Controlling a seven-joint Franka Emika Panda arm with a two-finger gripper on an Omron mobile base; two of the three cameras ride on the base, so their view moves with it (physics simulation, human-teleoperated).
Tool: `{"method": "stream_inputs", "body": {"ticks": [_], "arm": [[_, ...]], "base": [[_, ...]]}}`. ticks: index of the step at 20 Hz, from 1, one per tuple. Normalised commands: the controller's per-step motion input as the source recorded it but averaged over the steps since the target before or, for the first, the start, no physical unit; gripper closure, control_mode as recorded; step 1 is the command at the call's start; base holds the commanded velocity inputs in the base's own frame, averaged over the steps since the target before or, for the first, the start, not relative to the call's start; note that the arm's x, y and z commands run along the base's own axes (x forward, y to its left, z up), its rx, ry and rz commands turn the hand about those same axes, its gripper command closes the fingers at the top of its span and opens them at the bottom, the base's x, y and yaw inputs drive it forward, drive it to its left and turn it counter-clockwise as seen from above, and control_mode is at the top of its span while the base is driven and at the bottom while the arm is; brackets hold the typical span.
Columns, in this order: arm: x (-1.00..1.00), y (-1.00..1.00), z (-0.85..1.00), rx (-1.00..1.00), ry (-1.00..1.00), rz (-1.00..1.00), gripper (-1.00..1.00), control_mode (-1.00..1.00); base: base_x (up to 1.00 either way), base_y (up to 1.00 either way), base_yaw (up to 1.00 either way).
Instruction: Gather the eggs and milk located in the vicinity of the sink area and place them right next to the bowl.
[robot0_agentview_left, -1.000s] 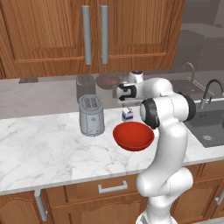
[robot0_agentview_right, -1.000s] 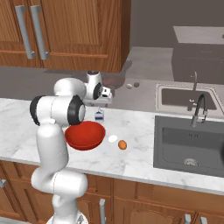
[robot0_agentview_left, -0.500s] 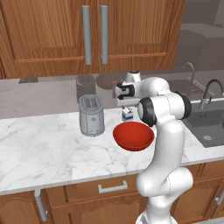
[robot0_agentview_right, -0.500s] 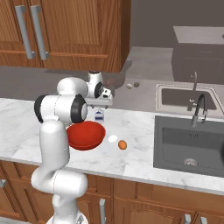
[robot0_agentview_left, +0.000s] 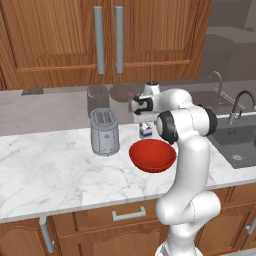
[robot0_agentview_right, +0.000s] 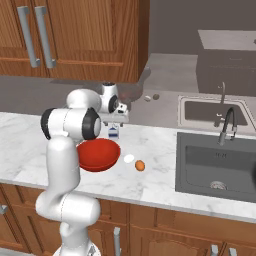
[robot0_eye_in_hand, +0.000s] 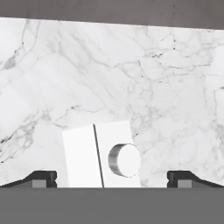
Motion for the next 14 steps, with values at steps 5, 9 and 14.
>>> {"method": "stream_inputs", "body": {"ticks": [5, 9, 14], "arm": [[0.01, 0.00, -0.17, 0.00, 0.03, 0.00, -1.00, -1.00], [0.08, 0.00, -0.07, 0.00, 0.00, 0.00, -1.00, -1.00], [0.01, 0.00, -0.10, 0.00, 0.02, 0.00, -1.00, -1.00]], "base": [[0.00, 0.00, 0.00], [0.00, 0.00, 0.00], [0.00, 0.00, 0.00]]}}
